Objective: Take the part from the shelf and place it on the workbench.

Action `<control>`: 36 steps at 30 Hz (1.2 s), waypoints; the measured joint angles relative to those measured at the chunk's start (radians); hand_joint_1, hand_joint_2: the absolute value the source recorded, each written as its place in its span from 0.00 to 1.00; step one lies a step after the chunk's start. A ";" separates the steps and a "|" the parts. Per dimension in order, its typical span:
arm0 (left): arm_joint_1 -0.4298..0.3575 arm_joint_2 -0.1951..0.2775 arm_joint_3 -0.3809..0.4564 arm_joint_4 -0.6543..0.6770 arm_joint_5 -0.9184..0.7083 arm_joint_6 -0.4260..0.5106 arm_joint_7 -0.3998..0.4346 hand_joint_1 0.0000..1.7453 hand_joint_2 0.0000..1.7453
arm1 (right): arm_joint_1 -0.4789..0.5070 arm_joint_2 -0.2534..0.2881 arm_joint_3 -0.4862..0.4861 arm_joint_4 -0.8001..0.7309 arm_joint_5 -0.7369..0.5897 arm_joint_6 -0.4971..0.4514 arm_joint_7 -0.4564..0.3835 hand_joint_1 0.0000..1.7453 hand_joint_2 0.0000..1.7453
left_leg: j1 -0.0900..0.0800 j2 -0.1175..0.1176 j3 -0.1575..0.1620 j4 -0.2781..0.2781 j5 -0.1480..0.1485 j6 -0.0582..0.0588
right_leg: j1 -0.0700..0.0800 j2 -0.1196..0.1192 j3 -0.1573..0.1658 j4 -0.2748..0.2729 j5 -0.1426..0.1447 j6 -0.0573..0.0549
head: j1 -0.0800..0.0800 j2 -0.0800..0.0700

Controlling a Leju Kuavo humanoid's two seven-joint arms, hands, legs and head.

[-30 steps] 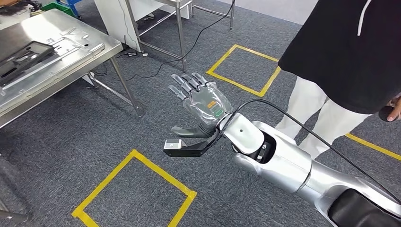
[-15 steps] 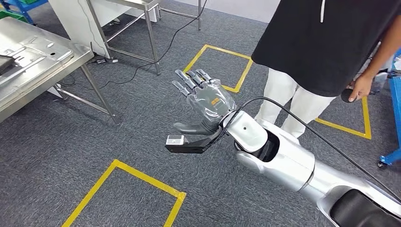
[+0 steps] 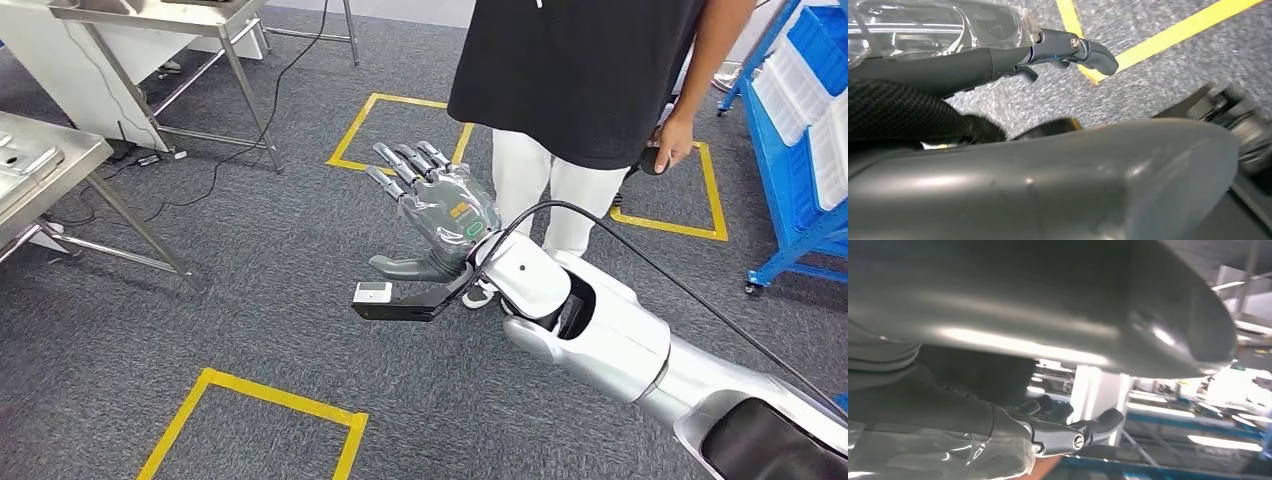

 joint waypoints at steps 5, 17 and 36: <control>-0.001 0.000 0.000 0.000 0.009 0.010 0.000 0.00 0.00 | -0.005 -0.001 -0.007 -0.005 -0.006 -0.003 0.009 0.00 0.00 | 0.001 -0.065 0.105 -0.244 0.141 0.021 | 0.001 0.071 0.001 0.002 0.004 0.005 | 0.000 0.000; 0.005 -0.002 0.000 0.000 0.008 0.010 0.000 0.00 0.00 | -0.015 -0.015 -0.025 -0.014 -0.010 -0.005 0.012 0.00 0.00 | -0.006 0.036 0.140 -0.325 0.171 0.049 | -0.007 -0.038 -0.142 0.287 -0.110 0.048 | 0.005 0.000; 0.001 0.001 -0.001 0.001 0.026 0.012 -0.006 0.00 0.00 | -0.023 -0.015 -0.024 -0.022 -0.019 -0.004 0.016 0.00 0.00 | -0.013 -0.062 0.111 -0.276 0.164 0.030 | 0.011 0.051 -0.002 0.007 0.003 0.003 | 0.001 0.000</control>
